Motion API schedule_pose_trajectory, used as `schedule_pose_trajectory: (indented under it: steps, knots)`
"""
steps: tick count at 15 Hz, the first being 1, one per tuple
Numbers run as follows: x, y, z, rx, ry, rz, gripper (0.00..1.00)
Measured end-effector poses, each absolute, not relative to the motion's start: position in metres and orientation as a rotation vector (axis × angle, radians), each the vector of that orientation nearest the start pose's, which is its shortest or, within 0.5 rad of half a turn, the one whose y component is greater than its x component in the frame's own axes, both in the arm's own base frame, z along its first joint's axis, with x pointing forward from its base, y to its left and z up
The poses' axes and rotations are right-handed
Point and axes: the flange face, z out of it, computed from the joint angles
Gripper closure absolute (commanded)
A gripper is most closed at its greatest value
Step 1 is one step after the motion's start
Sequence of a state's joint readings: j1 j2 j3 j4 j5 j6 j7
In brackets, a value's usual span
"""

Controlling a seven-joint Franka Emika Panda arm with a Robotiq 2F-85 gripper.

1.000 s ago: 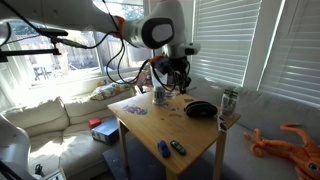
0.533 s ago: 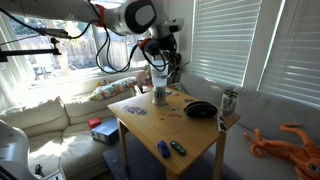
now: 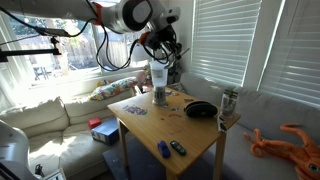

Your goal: Turn the silver cup over, put the plastic cup on top of the silver cup and then put the silver spoon inside the plastic cup

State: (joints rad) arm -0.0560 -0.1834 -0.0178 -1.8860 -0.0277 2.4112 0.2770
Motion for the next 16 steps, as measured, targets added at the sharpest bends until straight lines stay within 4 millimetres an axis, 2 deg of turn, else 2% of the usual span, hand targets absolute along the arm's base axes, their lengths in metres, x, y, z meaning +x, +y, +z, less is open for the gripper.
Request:
schedule_pose_trajectory:
  steps: [3, 6, 11, 16]
  knots:
    - [0.548, -0.006, 0.697, -2.787, 0.381, -1.248, 0.98]
    - [0.546, 0.027, 0.710, -2.770, 0.294, -1.331, 0.98]
    - [0.545, 0.067, 0.701, -2.820, 0.229, -1.380, 0.98]
    - [0.547, 0.085, 0.673, -2.893, 0.241, -1.413, 0.98]
